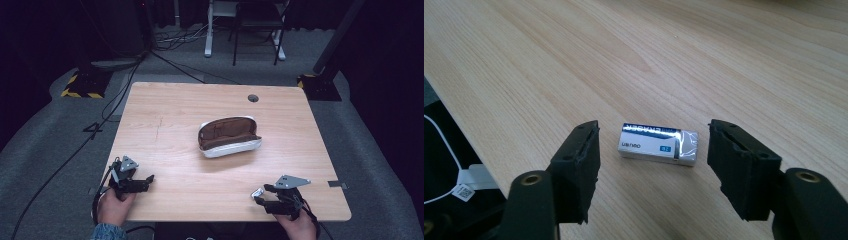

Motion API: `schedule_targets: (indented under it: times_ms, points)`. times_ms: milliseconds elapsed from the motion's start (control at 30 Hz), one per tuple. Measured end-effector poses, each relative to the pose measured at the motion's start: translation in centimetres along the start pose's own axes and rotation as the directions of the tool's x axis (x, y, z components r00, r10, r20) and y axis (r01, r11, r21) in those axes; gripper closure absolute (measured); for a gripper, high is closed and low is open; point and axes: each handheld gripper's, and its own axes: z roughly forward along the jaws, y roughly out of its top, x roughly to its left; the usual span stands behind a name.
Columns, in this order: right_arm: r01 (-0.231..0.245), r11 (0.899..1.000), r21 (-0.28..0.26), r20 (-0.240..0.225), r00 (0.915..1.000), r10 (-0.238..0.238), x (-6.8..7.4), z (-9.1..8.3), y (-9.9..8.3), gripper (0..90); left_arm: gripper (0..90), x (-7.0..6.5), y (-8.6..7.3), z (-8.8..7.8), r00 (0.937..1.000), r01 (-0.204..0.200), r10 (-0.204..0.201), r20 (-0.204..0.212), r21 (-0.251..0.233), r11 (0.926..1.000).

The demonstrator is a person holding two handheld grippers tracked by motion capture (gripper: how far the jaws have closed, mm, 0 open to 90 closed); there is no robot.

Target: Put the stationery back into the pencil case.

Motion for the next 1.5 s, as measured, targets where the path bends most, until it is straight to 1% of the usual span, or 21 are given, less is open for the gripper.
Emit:
schedule_targets:
  times_ms: [133, 233, 400, 467, 567, 733, 967, 1133, 1267, 1300, 1333, 1500]
  points:
    - [0.011, 1.0, 0.015, -0.001, 0.9999, -0.011, 0.2, 0.5, 0.0, 37.8, 14.7, 0.0, 0.0, 0.0, 1.0, 0.001, -0.001, 0.001, 0.003, 1.0]
    - [0.008, 1.0, 0.026, -0.006, 1.0, -0.007, 0.3, 0.9, 0.0, 38.2, 14.7, 0.0, 0.0, 0.0, 1.0, 0.001, -0.001, 0.0, 0.001, 1.0]
    - [0.02, 0.999, 0.044, 0.021, 0.9996, -0.021, 0.5, 1.8, 0.2, 39.4, 14.7, 0.0, 0.0, 0.0, 1.0, 0.001, -0.001, 0.0, 0.0, 1.0]
    - [0.025, 0.999, 0.042, 0.024, 0.9994, -0.026, 0.5, 1.9, 0.2, 40.6, 14.7, 0.0, 0.0, 0.0, 1.0, 0.0, 0.0, 0.0, 0.001, 1.0]
    - [0.03, 0.999, 0.044, 0.041, 0.9987, -0.032, 0.6, 1.8, 0.2, 46.7, 14.7, 0.0, 0.0, 0.0, 1.0, 0.001, -0.001, 0.001, 0.003, 1.0]
    - [0.039, 0.998, 0.045, 0.051, 0.9978, -0.041, 0.7, 1.8, 0.2, 47.8, 14.7, 0.0, 0.0, 0.0, 1.0, 0.001, -0.001, 0.0, 0.001, 1.0]
    - [0.036, 0.998, 0.05, 0.042, 0.9984, -0.038, 0.6, 1.8, 0.3, 48.4, 14.7, 0.0, 0.0, 0.0, 1.0, 0.001, -0.001, 0.001, 0.004, 1.0]
    - [0.018, 1.0, 0.025, 0.028, 0.9994, -0.019, 0.3, 1.3, 0.7, 48.5, 14.7, 0.0, 0.0, 0.0, 1.0, 0.0, 0.0, 0.0, 0.001, 1.0]
    - [0.006, 1.0, -0.012, 0.02, 0.9998, -0.005, -0.1, 0.3, 1.5, 48.5, 14.7, 0.0, 0.0, 0.0, 1.0, 0.001, -0.001, 0.001, 0.003, 1.0]
    - [0.006, 1.0, -0.012, 0.02, 0.9998, -0.005, -0.1, 0.3, 1.5, 48.5, 14.7, 0.0, 0.0, 0.0, 1.0, 0.001, -0.001, 0.001, 0.003, 1.0]
    - [0.005, 1.0, -0.023, 0.02, 0.9998, -0.004, -0.3, -0.1, 1.9, 48.5, 14.7, 0.0, 0.0, 0.0, 1.0, 0.001, -0.001, 0.001, 0.003, 1.0]
    - [0.004, 0.999, -0.039, 0.021, 0.9998, -0.003, -0.6, -0.7, 2.8, 48.5, 14.7, 0.0, 0.0, 0.0, 1.0, 0.001, -0.001, 0.0, 0.002, 1.0]
